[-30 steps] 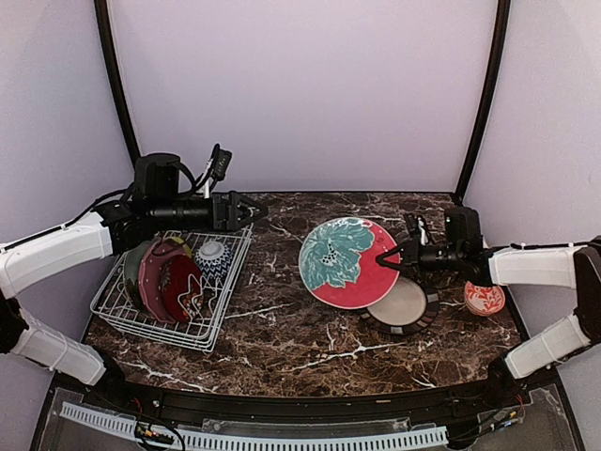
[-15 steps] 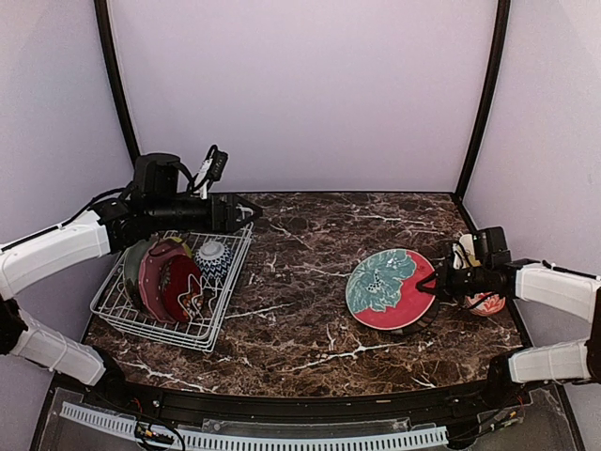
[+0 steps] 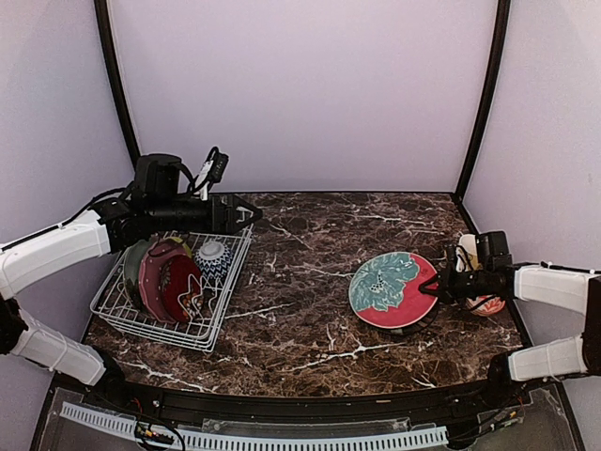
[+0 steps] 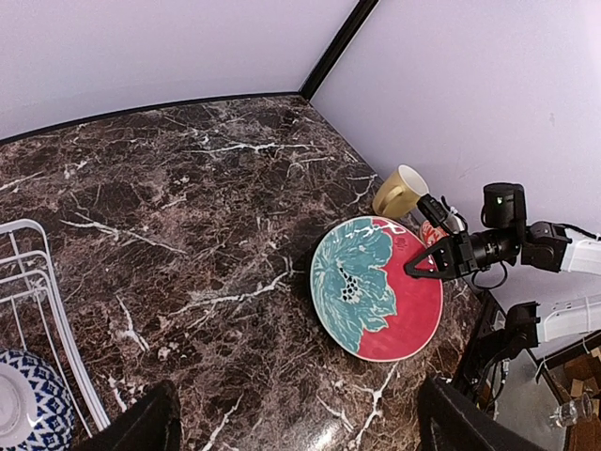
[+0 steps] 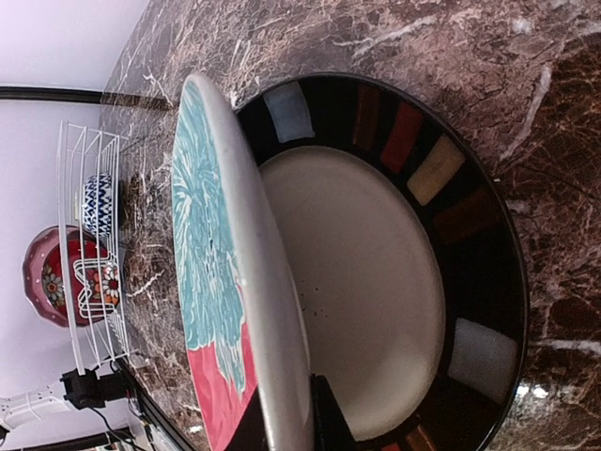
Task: Unload the mixed dishes from the dish rack
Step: Place the plate with another plate.
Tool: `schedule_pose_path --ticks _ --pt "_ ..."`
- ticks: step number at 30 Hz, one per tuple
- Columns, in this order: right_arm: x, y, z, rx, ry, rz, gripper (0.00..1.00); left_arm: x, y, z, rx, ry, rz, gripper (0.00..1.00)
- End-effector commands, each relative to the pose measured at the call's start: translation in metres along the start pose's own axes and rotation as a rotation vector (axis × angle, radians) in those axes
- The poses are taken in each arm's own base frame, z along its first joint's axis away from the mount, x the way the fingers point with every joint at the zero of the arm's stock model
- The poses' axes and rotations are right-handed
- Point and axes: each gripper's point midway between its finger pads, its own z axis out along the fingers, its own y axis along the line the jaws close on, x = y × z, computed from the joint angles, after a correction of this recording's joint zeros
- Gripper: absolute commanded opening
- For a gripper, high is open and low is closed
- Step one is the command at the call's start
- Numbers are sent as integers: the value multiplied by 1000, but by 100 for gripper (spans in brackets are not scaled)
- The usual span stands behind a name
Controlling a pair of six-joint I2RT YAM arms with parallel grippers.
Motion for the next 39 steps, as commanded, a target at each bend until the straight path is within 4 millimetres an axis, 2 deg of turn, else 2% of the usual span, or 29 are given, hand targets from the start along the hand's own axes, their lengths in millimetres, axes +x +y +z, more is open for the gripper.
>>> schedule_pose_path --ticks 1,13,20,23,27,33,39 --pt "-12 0 2 -12 -49 -40 14 -8 -3 -3 1 -12 18 86" --pt "-11 -16 2 72 -59 -24 51 -7 -3 -1 4 -4 17 86" --pt "-16 -17 -7 127 -74 -41 79 -7 0 -3 -18 4 31 86" --pt "-17 -17 -10 144 -76 -46 87 -8 2 -4 -37 10 40 86" --pt "-17 -16 -12 152 -72 -48 92 -9 5 -5 -61 15 50 86" --pt "-17 -17 -17 227 -74 -82 93 -7 27 -14 -206 34 61 86" --pt "-15 -20 -15 350 -49 -136 94 -7 38 -25 -291 44 86 86"
